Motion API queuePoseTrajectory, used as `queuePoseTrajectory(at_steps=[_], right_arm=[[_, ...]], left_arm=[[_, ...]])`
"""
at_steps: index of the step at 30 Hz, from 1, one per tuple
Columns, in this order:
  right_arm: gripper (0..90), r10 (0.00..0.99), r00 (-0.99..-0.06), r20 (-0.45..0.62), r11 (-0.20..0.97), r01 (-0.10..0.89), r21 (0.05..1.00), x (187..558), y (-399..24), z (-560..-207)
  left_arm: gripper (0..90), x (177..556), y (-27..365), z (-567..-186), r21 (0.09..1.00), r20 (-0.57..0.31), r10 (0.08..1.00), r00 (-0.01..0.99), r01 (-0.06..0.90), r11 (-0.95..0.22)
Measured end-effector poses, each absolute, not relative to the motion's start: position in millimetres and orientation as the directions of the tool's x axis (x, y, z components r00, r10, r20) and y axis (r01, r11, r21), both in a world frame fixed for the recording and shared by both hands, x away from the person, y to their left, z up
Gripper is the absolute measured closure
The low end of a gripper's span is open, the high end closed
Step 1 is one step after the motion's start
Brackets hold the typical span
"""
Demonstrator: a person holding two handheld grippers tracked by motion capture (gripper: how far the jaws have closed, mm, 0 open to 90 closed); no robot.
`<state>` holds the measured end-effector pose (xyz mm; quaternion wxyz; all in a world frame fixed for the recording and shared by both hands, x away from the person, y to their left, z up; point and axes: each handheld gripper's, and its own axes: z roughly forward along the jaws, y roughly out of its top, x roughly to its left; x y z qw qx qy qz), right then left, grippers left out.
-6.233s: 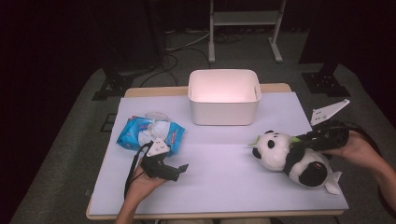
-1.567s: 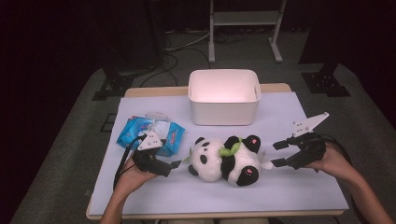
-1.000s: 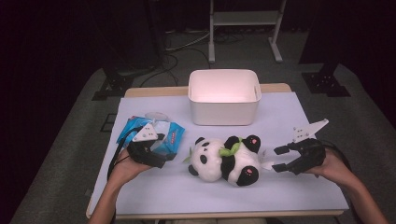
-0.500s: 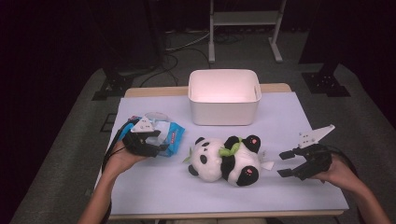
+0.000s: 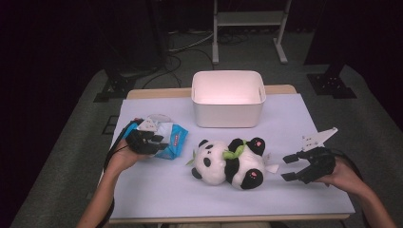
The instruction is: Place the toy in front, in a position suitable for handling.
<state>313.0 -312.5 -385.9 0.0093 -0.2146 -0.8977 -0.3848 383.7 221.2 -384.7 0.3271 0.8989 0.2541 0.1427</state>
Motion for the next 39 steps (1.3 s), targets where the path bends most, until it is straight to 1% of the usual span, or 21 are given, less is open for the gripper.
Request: queuePoseTrajectory(at_steps=[4, 8, 13, 16, 21, 27, 39], right_arm=[[28.6, 0.377, -0.908, 0.185, 0.613, 0.394, 0.685, 313.5, -310.7, -387.9], [28.6, 0.374, -0.908, 0.190, 0.614, 0.396, 0.683, 313.7, -309.0, -390.9], [28.7, 0.372, -0.909, 0.189, 0.617, 0.395, 0.681, 313.9, -307.0, -391.9], [28.6, 0.373, -0.909, 0.186, 0.617, 0.393, 0.682, 313.5, -307.1, -391.7], [28.7, 0.377, -0.907, 0.187, 0.613, 0.396, 0.683, 311.7, -309.7, -393.2], [28.6, 0.384, -0.904, 0.188, 0.609, 0.400, 0.685, 309.8, -313.8, -394.5], [28.7, 0.385, -0.905, 0.183, 0.606, 0.397, 0.689, 308.1, -315.7, -393.9]], left_arm=[[66.7, 386.3, 223.5, -388.6, 0.663, 0.071, 0.553, 0.831, 0.375, -0.648], [74.0, 387.4, 223.7, -389.3, 0.666, 0.068, 0.545, 0.835, 0.369, -0.649], [85.3, 388.0, 220.5, -388.3, 0.653, 0.089, 0.528, 0.844, 0.352, -0.671], [89.0, 388.4, 219.1, -387.1, 0.639, 0.098, 0.517, 0.850, 0.345, -0.687], [89.8, 388.2, 218.6, -385.2, 0.631, 0.102, 0.499, 0.861, 0.331, -0.701], [89.8, 385.6, 219.8, -379.2, 0.660, 0.062, 0.487, 0.871, 0.331, -0.675], [89.8, 378.3, 210.6, -366.1, 0.678, 0.028, 0.428, 0.904, 0.297, -0.673]])
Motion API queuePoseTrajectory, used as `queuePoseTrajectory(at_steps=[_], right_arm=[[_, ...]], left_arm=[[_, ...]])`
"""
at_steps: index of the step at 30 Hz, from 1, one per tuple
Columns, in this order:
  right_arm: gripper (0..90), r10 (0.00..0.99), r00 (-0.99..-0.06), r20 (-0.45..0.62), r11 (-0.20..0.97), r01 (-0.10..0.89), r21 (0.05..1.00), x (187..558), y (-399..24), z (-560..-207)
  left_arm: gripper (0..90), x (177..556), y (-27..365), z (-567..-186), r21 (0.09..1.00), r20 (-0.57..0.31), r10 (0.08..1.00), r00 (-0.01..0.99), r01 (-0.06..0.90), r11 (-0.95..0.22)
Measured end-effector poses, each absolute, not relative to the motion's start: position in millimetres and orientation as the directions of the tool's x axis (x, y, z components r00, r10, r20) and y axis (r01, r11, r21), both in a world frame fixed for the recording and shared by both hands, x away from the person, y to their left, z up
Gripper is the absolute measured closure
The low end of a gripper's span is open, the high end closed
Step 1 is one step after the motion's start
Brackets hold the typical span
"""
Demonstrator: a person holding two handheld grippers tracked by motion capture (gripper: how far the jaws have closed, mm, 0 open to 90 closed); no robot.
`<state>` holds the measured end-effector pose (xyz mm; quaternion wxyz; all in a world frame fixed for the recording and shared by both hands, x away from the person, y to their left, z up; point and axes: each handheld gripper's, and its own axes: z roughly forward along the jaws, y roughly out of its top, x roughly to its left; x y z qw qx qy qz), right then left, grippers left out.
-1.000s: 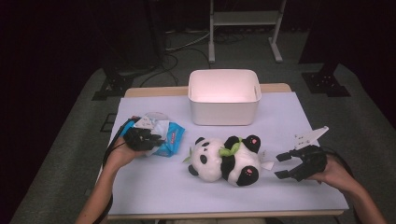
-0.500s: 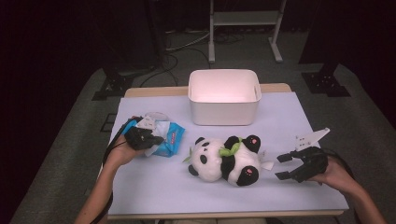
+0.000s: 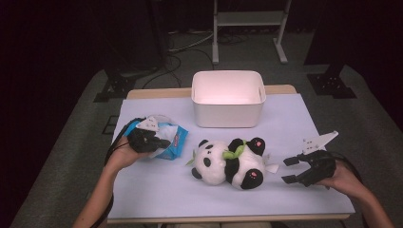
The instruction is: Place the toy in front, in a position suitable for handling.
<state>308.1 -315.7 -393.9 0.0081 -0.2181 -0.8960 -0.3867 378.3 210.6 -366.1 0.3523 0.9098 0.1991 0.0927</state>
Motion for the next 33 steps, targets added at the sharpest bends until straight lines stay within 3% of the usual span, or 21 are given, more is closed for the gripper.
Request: queuePoseTrajectory(at_steps=[33], right_arm=[[28.7, 0.384, -0.904, 0.185, 0.596, 0.396, 0.698, 307.4, -320.8, -394.5]], left_arm=[[89.8, 369.0, 187.7, -336.3, 0.725, -0.084, 0.309, 0.947, 0.271, -0.634]])
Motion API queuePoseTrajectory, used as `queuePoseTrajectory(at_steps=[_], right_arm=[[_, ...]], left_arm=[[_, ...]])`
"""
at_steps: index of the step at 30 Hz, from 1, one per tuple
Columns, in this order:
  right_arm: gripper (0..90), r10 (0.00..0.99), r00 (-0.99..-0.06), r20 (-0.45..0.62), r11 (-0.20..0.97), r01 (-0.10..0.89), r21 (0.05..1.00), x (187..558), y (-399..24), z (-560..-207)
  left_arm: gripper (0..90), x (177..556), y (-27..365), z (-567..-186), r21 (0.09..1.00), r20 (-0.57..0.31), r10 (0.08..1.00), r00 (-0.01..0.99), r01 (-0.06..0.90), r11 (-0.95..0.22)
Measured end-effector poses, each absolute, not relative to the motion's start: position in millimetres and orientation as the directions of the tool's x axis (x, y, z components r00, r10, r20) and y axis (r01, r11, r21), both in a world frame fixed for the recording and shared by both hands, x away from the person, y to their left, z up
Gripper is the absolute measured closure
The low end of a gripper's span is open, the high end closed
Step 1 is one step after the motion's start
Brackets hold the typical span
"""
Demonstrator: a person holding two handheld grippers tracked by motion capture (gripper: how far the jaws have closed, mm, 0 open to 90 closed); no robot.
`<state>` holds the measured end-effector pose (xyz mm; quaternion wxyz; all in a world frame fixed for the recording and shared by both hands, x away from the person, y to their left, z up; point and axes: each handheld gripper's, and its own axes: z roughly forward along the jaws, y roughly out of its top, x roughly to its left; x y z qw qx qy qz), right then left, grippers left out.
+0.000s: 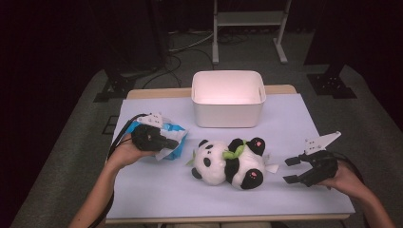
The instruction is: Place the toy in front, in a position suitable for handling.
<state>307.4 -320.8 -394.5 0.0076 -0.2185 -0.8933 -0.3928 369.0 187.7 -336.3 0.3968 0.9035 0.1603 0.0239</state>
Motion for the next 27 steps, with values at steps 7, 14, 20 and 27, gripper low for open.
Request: queuePoseTrajectory(at_steps=[7, 14, 20, 27], right_arm=[[28.7, 0.383, -0.905, 0.183, 0.593, 0.393, 0.702, 306.6, -323.2, -394.7], [28.7, 0.391, -0.901, 0.187, 0.584, 0.400, 0.707, 303.6, -329.8, -397.7], [28.7, 0.393, -0.900, 0.187, 0.576, 0.399, 0.713, 300.3, -334.2, -398.3], [28.7, 0.398, -0.897, 0.192, 0.570, 0.405, 0.715, 299.0, -338.5, -402.1]], left_arm=[[89.8, 366.2, 167.2, -322.2, 0.727, -0.078, 0.265, 0.961, 0.237, -0.645], [89.7, 363.7, 142.6, -307.4, 0.755, -0.091, 0.196, 0.976, 0.196, -0.625], [89.6, 362.4, 108.9, -305.1, 0.765, -0.094, 0.115, 0.989, 0.146, -0.628], [89.6, 361.4, 67.9, -308.5, 0.747, -0.099, 0.043, 0.994, 0.103, -0.657]])
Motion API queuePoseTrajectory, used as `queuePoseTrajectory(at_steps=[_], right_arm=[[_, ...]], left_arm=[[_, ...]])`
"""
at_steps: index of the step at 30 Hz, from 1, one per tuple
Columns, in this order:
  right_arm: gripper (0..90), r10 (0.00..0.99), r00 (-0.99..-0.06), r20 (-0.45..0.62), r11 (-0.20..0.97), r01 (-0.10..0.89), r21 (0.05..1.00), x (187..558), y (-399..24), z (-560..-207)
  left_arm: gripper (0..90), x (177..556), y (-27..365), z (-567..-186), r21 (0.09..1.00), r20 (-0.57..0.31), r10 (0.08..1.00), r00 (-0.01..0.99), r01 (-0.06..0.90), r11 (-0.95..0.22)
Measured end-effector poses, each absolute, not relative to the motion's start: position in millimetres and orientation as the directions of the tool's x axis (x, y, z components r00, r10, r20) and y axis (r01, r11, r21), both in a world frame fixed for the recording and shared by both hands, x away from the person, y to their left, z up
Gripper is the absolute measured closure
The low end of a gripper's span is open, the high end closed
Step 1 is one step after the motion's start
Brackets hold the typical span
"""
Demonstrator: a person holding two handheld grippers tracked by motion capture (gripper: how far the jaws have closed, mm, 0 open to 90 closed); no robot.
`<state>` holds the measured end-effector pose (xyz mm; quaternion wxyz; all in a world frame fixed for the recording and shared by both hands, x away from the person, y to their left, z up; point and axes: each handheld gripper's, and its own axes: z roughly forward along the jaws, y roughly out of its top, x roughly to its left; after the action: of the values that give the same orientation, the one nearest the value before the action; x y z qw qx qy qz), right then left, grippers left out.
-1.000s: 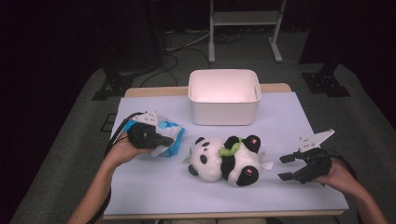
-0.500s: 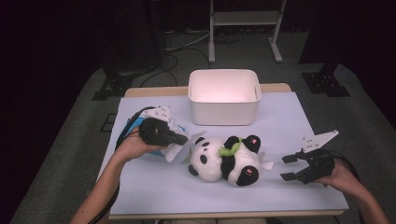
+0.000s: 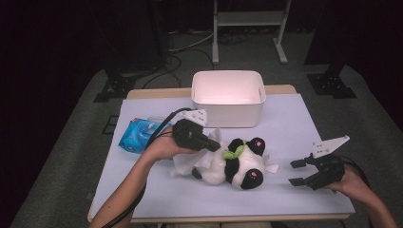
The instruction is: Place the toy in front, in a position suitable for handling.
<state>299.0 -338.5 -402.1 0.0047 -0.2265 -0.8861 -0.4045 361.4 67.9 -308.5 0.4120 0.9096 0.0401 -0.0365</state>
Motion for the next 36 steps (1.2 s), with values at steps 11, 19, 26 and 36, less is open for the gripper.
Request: queuePoseTrajectory(at_steps=[11, 19, 26, 36], right_arm=[[28.7, 0.414, -0.890, 0.194, 0.554, 0.415, 0.722, 294.2, -349.0, -402.6], [28.7, 0.428, -0.884, 0.188, 0.541, 0.417, 0.730, 290.3, -358.0, -400.2], [28.7, 0.435, -0.880, 0.188, 0.534, 0.420, 0.734, 286.6, -365.7, -399.6], [28.7, 0.431, -0.886, 0.170, 0.537, 0.403, 0.741, 287.0, -363.8, -391.0]], left_arm=[[89.5, 358.4, 11.0, -307.5, 0.711, -0.079, -0.046, 0.996, 0.023, -0.702], [89.5, 353.5, -28.8, -301.1, 0.702, -0.064, -0.117, 0.991, -0.038, -0.712], [89.0, 348.4, -59.1, -304.1, 0.676, -0.074, -0.182, 0.981, -0.085, -0.732], [63.1, 349.3, -51.9, -305.1, 0.672, -0.095, -0.153, 0.984, -0.049, -0.739]])
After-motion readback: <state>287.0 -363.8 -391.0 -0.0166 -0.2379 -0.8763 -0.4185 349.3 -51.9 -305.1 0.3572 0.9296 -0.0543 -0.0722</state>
